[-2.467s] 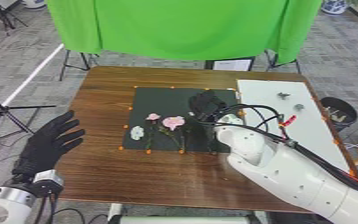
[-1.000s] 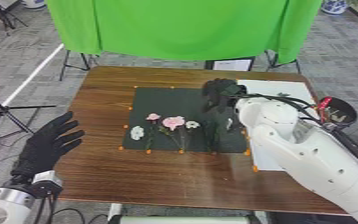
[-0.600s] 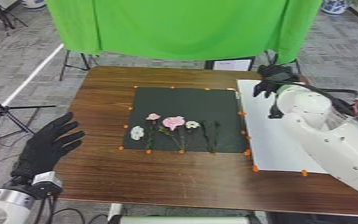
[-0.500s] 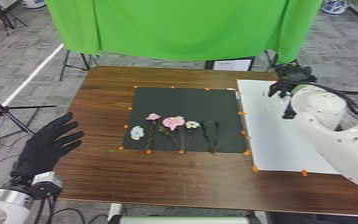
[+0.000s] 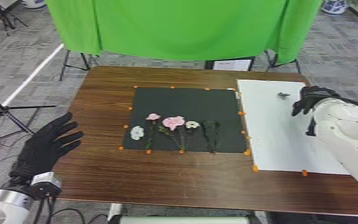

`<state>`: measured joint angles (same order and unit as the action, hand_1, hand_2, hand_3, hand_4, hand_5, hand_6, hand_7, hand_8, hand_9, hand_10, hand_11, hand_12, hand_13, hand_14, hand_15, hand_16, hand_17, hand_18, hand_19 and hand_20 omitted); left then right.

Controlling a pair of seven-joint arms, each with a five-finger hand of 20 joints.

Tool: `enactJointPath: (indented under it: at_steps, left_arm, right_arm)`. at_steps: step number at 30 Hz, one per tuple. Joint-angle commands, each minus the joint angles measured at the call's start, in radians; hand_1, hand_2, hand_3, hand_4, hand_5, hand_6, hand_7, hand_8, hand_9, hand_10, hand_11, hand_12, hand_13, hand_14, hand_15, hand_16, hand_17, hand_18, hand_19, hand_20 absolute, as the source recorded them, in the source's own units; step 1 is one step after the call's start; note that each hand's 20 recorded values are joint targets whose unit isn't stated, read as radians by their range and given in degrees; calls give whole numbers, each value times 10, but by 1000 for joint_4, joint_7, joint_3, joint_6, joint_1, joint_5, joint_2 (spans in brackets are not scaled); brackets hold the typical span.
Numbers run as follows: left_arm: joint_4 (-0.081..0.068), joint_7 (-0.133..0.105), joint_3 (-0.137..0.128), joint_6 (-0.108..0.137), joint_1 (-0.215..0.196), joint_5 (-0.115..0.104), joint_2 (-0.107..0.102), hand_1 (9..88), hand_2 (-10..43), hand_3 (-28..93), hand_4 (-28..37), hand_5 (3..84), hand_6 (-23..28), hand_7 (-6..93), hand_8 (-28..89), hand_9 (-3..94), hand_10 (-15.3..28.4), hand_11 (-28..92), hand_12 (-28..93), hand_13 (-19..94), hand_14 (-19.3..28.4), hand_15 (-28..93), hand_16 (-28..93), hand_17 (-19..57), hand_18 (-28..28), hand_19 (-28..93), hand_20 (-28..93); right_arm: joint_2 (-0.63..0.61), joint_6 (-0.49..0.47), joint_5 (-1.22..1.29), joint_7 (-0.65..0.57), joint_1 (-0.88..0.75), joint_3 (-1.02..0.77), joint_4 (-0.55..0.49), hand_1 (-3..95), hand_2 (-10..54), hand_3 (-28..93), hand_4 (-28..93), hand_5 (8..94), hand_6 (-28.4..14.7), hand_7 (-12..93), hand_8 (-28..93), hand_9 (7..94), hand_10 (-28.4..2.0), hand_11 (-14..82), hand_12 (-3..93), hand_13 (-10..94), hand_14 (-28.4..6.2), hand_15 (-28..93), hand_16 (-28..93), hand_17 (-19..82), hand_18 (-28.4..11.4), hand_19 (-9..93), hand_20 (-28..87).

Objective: Arrange flowers

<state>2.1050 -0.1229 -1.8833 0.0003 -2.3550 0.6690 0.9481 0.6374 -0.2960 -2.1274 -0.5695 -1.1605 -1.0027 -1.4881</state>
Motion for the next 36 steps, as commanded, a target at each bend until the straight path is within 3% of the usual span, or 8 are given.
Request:
enactJointPath:
  at_steps: [1, 5, 8, 11, 13, 26, 30, 36]
  left_arm:
    - [1, 0, 1, -12, -7, 1, 0, 248, -21, 721, -283, 276, 42, 200, -111, 233, 120, 222, 168, 185, 161, 409, -17, -99, 213, 429, 121]
    - [3, 1, -3, -12, -10, 2, 1, 249, -21, 720, -283, 279, 43, 200, -111, 237, 122, 225, 169, 187, 161, 410, -17, -98, 214, 429, 121]
    - [3, 2, -1, -11, -8, 2, 0, 248, -23, 721, -283, 281, 43, 198, -111, 240, 123, 225, 167, 189, 162, 409, -17, -97, 214, 429, 120]
    - [4, 0, -4, -11, -12, 3, 2, 247, -23, 722, -283, 283, 44, 198, -110, 241, 122, 225, 166, 188, 162, 409, -17, -97, 215, 430, 120]
    - [4, -1, -5, -10, -11, 2, 2, 248, -23, 721, -283, 283, 44, 198, -111, 241, 122, 226, 166, 188, 161, 408, -17, -97, 215, 429, 120]
    - [7, -8, -16, -9, 3, 2, -10, 249, -21, 720, -283, 285, 44, 199, -111, 243, 124, 224, 164, 188, 161, 408, -16, -97, 215, 431, 120]
    - [2, -5, -3, -14, 18, 3, -12, 249, -21, 720, -283, 285, 44, 199, -111, 242, 123, 223, 164, 189, 161, 409, -16, -97, 215, 431, 120]
    - [6, -3, -4, -12, 10, 4, -5, 249, -21, 721, -283, 285, 44, 199, -111, 243, 123, 223, 165, 188, 161, 408, -16, -97, 214, 430, 119]
  right_arm:
    - [2, 17, -8, 53, -3, 23, 40, 247, -95, 915, -283, 284, -33, 465, -209, 419, -116, 205, 201, 474, -57, 432, 197, 135, -204, 499, 247]
    - [8, 44, -32, 63, 2, 38, 54, 288, -95, 911, -283, 341, 2, 438, -219, 456, -89, 220, 196, 565, -45, 470, 196, 164, -183, 523, 255]
    - [10, 62, -21, 54, 5, 49, 58, 348, -95, 888, -282, 451, 25, 446, -222, 608, -79, 278, 197, 666, -19, 452, 286, 207, -158, 549, 273]
    - [9, 77, -33, 71, -10, 43, 50, 466, -95, 849, -281, 586, 38, 537, -58, 808, -44, 149, 397, 770, 13, 403, 395, 258, -127, 599, 308]
    - [6, 100, -28, 84, -18, 42, 37, 494, -95, 853, -282, 651, 38, 538, -32, 867, -32, 133, 439, 813, 16, 418, 402, 285, -116, 633, 324]
    - [86, 287, -87, 237, 28, 142, -223, 482, -95, 890, -269, 701, 38, 533, -60, 904, -37, 141, 469, 834, 8, 460, 406, 289, -120, 653, 340]
    - [134, 269, -119, 308, 65, 201, -258, 478, -95, 888, -262, 698, 39, 540, -58, 902, -39, 144, 480, 824, 2, 479, 409, 280, -123, 655, 348]
    - [192, 288, -173, 345, 137, 314, -212, 475, -95, 885, -260, 692, 38, 547, -55, 894, -42, 151, 492, 804, -2, 511, 402, 273, -125, 656, 357]
